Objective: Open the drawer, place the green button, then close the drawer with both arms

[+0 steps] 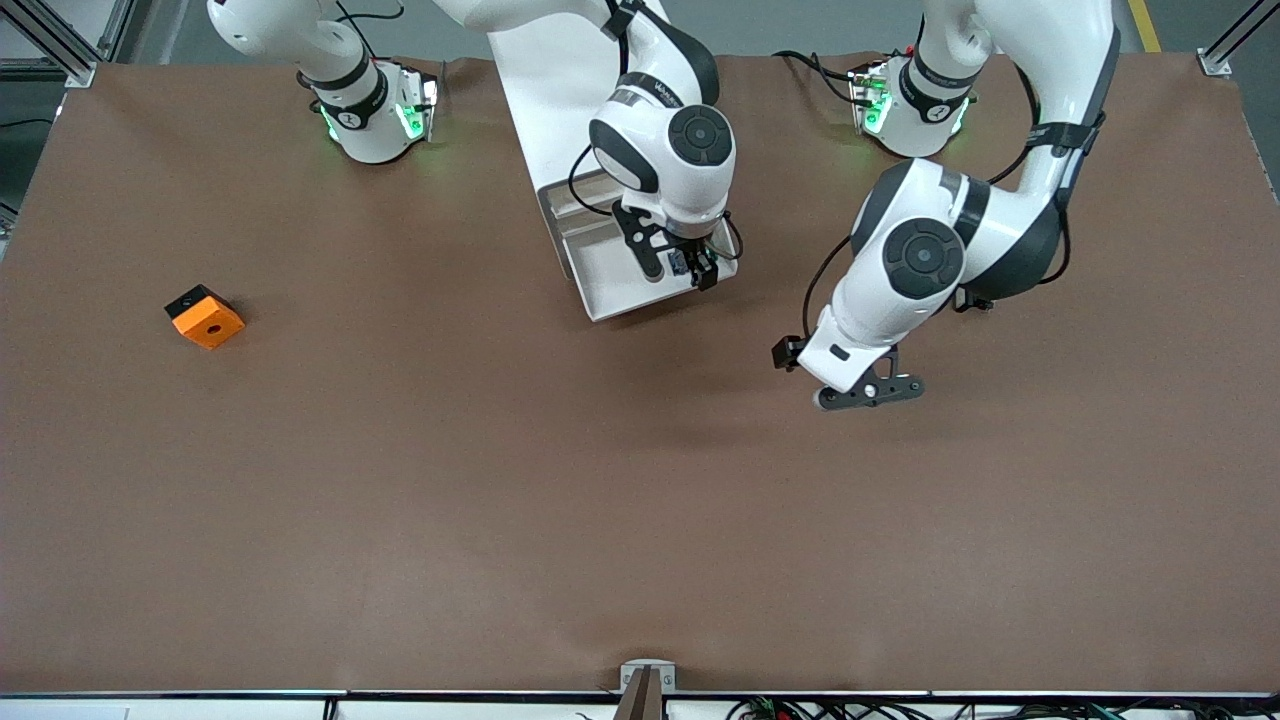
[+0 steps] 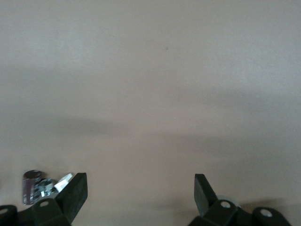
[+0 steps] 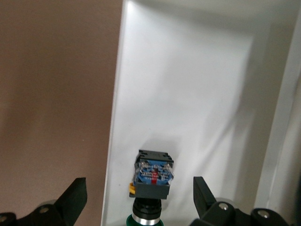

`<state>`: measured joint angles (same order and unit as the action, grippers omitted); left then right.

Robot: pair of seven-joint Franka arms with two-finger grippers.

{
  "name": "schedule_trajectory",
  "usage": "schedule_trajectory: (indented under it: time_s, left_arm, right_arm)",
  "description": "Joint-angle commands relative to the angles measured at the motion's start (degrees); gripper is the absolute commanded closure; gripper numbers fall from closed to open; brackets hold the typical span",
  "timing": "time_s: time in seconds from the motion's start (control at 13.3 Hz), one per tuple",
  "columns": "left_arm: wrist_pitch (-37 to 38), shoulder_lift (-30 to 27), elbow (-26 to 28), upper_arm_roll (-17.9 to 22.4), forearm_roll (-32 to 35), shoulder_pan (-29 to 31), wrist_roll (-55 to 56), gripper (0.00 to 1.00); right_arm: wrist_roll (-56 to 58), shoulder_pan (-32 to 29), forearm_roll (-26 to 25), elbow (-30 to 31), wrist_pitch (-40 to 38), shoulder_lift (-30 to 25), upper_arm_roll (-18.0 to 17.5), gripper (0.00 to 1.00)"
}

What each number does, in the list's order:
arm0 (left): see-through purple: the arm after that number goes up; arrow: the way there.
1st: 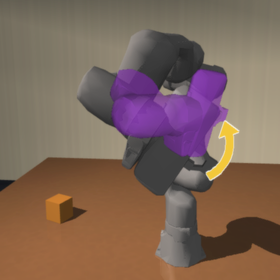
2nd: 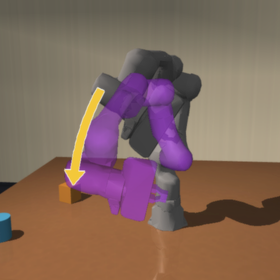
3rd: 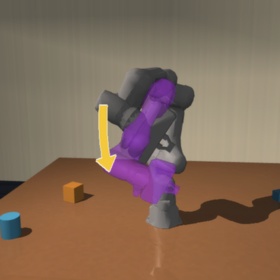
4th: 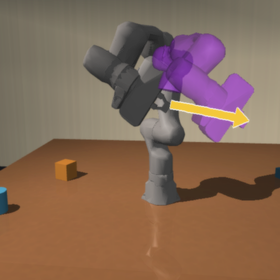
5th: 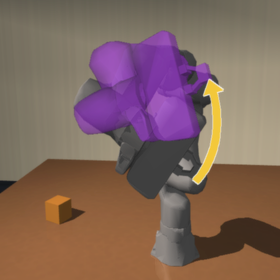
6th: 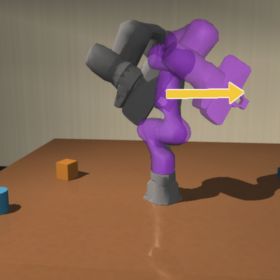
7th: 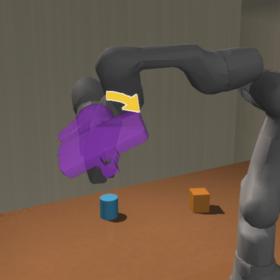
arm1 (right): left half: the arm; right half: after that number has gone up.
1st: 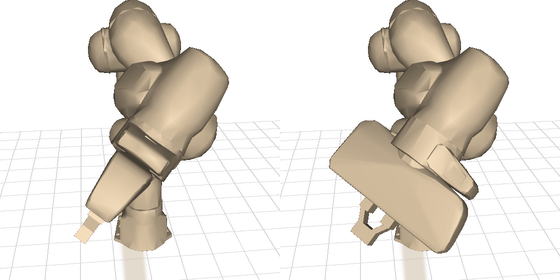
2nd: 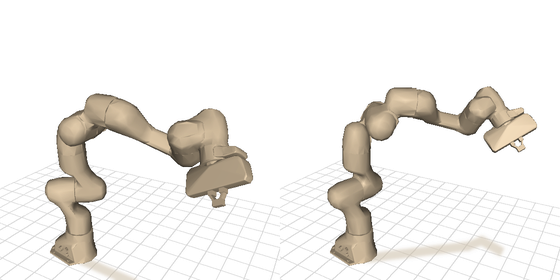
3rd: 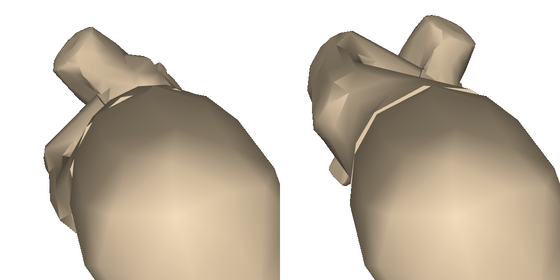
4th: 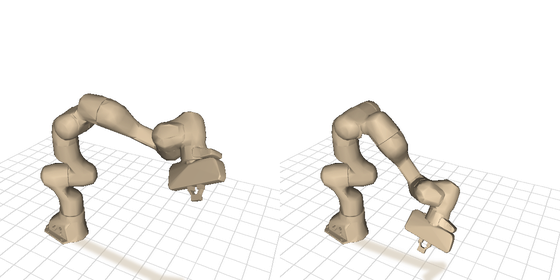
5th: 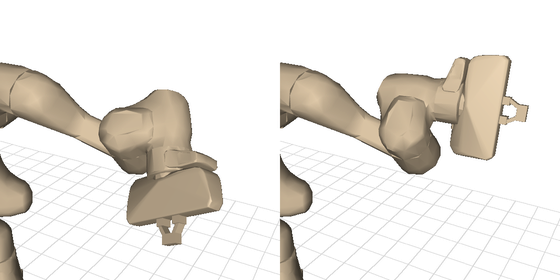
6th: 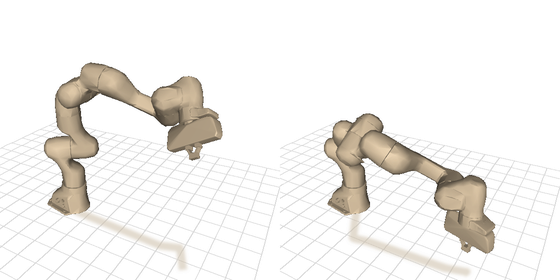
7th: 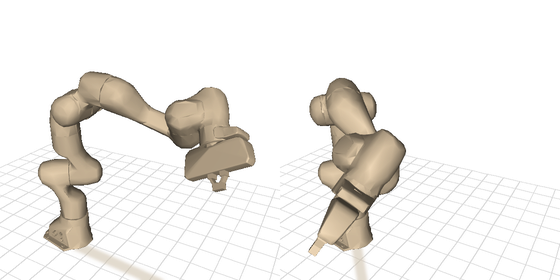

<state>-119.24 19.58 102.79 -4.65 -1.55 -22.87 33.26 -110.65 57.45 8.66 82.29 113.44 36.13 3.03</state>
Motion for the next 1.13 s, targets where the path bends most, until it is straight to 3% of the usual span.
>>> schedule_trajectory:
  time_s: [0.0,0.38,0.6,1.05]
  left_arm:
    - [-5.0,2.3,0.9,-0.2,0.2,-3.1,2.3,0.00]
    - [-9.3,7.2,0.7,-0.2,0.2,-8.4,9.5,0.00]
    - [-9.4,10.2,-0.4,-0.3,0.2,-9.9,11.0,0.00]
    - [-9.2,11.9,-0.9,-0.3,0.1,-17.4,25.4,0.00]
  right_arm:
    - [12.5,-3.5,1.5,-4.0,-4.9,-0.2,-0.4,0.00]
    - [40.4,-10.4,0.6,-4.8,-8.7,-3.5,0.1,0.00]
    - [56.9,-18.2,0.5,-4.8,-13.1,-6.8,0.2,0.00]
    - [91.7,-35.4,-2.9,-4.8,-25.3,-13.6,0.2,0.00]
